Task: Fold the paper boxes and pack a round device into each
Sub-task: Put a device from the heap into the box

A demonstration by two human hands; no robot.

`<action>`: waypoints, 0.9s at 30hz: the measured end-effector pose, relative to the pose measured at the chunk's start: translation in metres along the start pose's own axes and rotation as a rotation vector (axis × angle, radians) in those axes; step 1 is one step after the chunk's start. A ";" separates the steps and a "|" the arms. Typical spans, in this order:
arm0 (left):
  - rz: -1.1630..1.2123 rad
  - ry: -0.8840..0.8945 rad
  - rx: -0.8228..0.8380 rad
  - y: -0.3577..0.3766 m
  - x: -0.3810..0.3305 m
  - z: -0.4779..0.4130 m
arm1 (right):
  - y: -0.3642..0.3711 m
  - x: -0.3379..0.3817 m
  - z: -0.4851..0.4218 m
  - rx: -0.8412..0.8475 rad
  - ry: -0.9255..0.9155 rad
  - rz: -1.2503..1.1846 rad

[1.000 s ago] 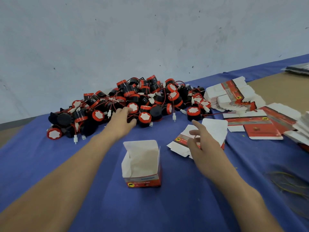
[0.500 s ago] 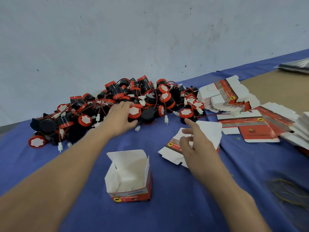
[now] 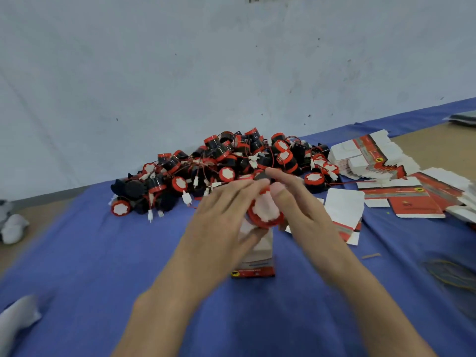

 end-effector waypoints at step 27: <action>0.531 -0.506 -0.291 0.009 0.010 0.065 | 0.040 -0.014 0.036 -0.223 0.230 -0.525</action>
Point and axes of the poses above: each hand's wrist, its own z-axis away from the middle knuckle, its own y-axis out of the palm, x = y × z, the point moved 4 cm from there along -z, towards the middle knuckle, and after that the axes turned 3 degrees about y, right-handed, at the moved point
